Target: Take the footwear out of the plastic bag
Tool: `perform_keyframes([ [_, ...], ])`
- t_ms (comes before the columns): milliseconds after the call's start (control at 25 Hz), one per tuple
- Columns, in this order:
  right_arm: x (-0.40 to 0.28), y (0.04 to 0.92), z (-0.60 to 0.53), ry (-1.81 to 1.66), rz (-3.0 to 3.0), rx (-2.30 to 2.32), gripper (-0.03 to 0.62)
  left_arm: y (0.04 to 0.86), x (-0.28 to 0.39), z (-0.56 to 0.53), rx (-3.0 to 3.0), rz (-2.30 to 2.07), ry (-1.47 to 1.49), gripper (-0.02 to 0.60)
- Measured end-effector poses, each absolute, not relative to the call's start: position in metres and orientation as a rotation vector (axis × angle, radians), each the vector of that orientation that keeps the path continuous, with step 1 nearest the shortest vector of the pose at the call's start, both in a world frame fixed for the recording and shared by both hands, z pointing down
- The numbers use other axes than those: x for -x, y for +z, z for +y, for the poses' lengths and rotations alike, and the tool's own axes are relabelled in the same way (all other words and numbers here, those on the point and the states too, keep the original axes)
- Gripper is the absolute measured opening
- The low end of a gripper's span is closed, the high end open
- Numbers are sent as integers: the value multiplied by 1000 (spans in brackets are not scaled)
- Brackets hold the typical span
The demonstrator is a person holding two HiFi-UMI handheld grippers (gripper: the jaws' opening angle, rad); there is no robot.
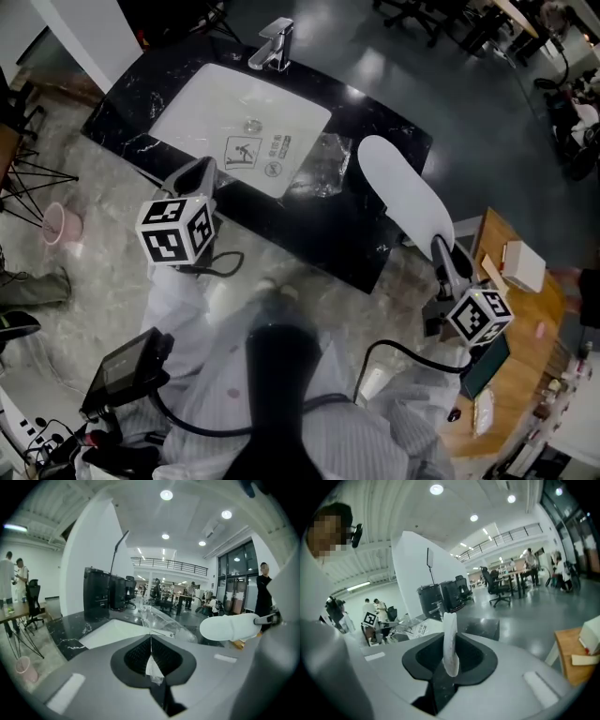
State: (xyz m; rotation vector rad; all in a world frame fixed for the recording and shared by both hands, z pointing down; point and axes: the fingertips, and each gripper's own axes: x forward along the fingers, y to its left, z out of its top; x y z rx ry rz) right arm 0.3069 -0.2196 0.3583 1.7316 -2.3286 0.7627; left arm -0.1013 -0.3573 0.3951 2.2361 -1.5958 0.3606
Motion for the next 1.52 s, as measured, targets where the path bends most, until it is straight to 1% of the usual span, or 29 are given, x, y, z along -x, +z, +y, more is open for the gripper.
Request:
perform_keyframes([
  [80,-289,349,-230,619,-2307,-1804,84,388,90,-358,-2255,-1672,336,2],
  [160,-265,346,-239,549,-2322,-1837,83,382,74,-356,-2300,-1710,313,2],
  [280,-234,344,-247,509,-2365,-1866,83,375,49,-348,-2365,-1709,291,2],
  [440,-205,345,-248,528,-2407,-1847,83,371,34,-336,-2416,-1672,287,2],
  [880,-192,358,-236,562,-2431,-1811,78,387,48,-319,-2383,-1623,233,2],
  [1520,-182,360,-237,533,-2424,-1797,78,391,27,-315,-2422,-1548,242,2],
])
